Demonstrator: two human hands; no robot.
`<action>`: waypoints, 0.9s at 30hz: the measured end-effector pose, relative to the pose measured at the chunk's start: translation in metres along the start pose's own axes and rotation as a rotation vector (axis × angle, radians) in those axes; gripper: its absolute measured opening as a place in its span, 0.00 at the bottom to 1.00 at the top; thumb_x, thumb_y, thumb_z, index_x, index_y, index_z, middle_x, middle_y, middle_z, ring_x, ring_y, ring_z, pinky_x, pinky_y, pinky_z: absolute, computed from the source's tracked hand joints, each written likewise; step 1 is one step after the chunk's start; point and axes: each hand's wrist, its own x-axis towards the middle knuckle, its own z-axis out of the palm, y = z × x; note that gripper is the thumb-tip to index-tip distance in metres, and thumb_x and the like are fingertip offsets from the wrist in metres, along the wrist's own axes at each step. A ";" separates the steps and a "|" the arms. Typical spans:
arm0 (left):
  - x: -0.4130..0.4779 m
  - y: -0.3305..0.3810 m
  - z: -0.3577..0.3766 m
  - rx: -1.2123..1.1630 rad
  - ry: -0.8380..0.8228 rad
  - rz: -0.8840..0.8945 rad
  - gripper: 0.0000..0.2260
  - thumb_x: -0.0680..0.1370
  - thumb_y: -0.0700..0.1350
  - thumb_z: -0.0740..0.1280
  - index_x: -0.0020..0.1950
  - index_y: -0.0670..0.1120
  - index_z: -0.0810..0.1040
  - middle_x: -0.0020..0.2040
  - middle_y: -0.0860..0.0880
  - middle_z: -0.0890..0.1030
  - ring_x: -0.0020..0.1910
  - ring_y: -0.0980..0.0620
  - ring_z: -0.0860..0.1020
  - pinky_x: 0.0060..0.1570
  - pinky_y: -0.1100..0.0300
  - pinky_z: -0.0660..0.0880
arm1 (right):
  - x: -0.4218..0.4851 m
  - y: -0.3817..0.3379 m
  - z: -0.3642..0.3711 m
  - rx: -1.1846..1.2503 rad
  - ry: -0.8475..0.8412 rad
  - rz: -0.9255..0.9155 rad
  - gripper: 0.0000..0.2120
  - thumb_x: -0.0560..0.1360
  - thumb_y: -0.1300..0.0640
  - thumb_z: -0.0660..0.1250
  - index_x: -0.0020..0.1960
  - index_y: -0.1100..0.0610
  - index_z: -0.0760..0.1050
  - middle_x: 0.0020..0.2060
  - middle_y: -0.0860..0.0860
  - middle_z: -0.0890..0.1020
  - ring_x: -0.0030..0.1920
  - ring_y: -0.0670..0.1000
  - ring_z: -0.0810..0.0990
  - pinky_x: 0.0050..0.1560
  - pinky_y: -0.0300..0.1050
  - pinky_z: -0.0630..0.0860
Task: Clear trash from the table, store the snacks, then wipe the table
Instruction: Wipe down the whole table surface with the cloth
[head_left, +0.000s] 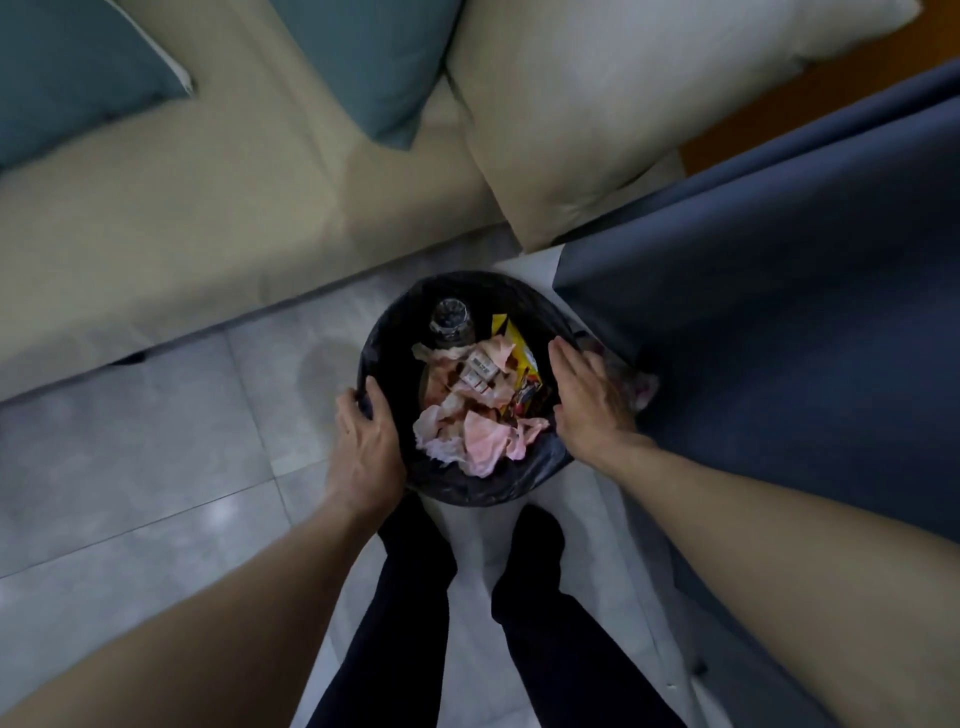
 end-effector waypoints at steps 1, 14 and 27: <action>0.006 -0.003 0.008 -0.014 -0.009 -0.001 0.40 0.76 0.35 0.67 0.80 0.34 0.44 0.70 0.31 0.55 0.68 0.30 0.63 0.67 0.48 0.69 | 0.004 0.002 0.006 0.009 -0.013 0.003 0.41 0.75 0.66 0.67 0.80 0.57 0.48 0.80 0.49 0.53 0.75 0.55 0.56 0.74 0.45 0.56; 0.027 -0.021 0.036 -0.055 -0.191 -0.022 0.48 0.76 0.43 0.72 0.80 0.38 0.38 0.68 0.36 0.53 0.62 0.31 0.69 0.61 0.44 0.77 | 0.018 0.004 0.043 0.018 -0.222 0.045 0.44 0.76 0.63 0.66 0.81 0.55 0.40 0.80 0.46 0.43 0.79 0.57 0.45 0.75 0.48 0.57; 0.005 0.034 -0.090 0.054 -0.181 0.015 0.30 0.79 0.48 0.63 0.78 0.46 0.56 0.71 0.40 0.62 0.64 0.35 0.74 0.59 0.45 0.76 | -0.014 -0.044 -0.055 0.216 -0.236 0.014 0.36 0.79 0.40 0.60 0.81 0.50 0.49 0.81 0.49 0.48 0.79 0.59 0.46 0.77 0.55 0.52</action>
